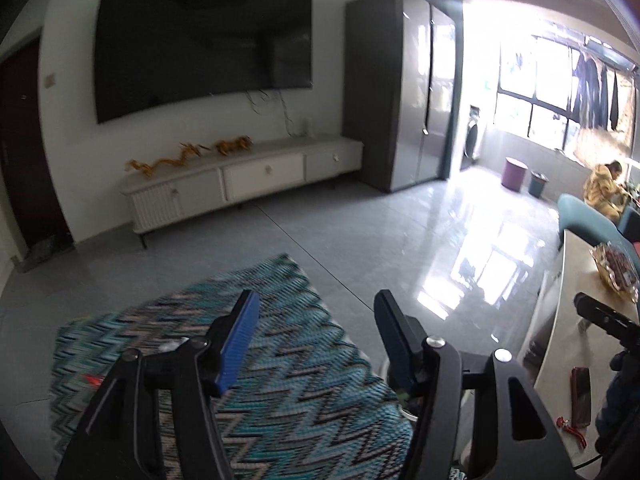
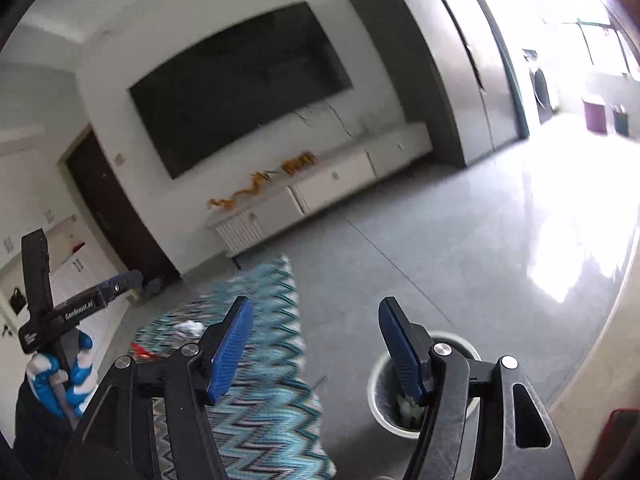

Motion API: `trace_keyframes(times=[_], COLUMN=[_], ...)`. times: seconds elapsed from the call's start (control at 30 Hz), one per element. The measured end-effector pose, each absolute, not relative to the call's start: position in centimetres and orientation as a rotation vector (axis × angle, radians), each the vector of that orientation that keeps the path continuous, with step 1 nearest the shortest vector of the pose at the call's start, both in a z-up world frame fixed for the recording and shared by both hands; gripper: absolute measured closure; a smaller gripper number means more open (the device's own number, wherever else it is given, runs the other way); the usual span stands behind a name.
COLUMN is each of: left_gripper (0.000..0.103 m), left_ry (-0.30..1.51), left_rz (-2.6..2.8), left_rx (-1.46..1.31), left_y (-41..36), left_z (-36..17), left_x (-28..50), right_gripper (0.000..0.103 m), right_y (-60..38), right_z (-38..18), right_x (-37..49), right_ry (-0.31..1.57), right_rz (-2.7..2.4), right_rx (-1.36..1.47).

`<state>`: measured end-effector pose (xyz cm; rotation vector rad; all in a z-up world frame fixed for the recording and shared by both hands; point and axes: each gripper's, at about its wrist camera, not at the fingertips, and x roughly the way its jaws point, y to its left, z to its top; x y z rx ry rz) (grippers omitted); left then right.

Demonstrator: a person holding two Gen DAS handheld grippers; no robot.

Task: Collect trash
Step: 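Swing both tools back over the rug toward the remaining trash, then grasp crumpled white paper with the right tool while the left grasps a red snack bag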

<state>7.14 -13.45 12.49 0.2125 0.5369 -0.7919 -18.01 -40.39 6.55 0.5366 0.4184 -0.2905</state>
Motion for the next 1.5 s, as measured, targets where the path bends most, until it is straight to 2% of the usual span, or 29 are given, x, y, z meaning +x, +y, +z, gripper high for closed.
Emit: trace_keyframes(times=[0.37, 0.5, 0.63, 0.7, 0.93, 1.03, 1.17, 1.3, 1.4, 1.5], left_gripper=[0.044, 0.044, 0.041, 0.035, 0.034, 0.026, 0.026, 0.026, 0.026, 0.026], left_ry=[0.304, 0.269, 0.283, 0.308, 0.448, 0.522, 0.631, 0.704, 0.755, 0.762], left_rz=[-0.635, -0.616, -0.587, -0.576, -0.528, -0.52, -0.486, -0.437, -0.408, -0.388], left_rx=[0.25, 0.25, 0.238, 0.229, 0.215, 0.188, 0.176, 0.148, 0.11, 0.085], left_y=[-1.4, 1.2, 3.1, 3.9, 5.5, 5.9, 5.9, 5.9, 5.6, 5.8], left_z=[26.0, 28.2, 27.6, 26.0, 16.8, 11.5, 4.0, -1.8, -5.0, -7.0], left_x=[4.8, 4.0, 5.0, 6.5, 13.9, 17.0, 20.8, 24.0, 26.0, 27.1], right_gripper=[0.038, 0.034, 0.034, 0.034, 0.029, 0.028, 0.026, 0.019, 0.017, 0.009], right_y=[-32.3, -30.4, -28.4, -27.5, -24.8, -23.9, -22.8, -21.6, -20.2, -18.9], right_z=[16.8, 19.0, 19.5, 19.1, 15.1, 11.7, 6.5, 1.3, -1.9, -4.5], right_x=[-16.3, -15.3, -12.9, -11.0, -3.5, 1.0, 6.5, 11.3, 14.7, 17.5], right_ry=[0.349, 0.328, 0.341, 0.362, 0.457, 0.527, 0.624, 0.701, 0.746, 0.765], right_rz=[-0.206, -0.16, -0.108, -0.071, 0.031, 0.062, 0.086, 0.105, 0.125, 0.151], right_rx=[0.371, 0.335, 0.313, 0.309, 0.303, 0.305, 0.313, 0.309, 0.3, 0.295])
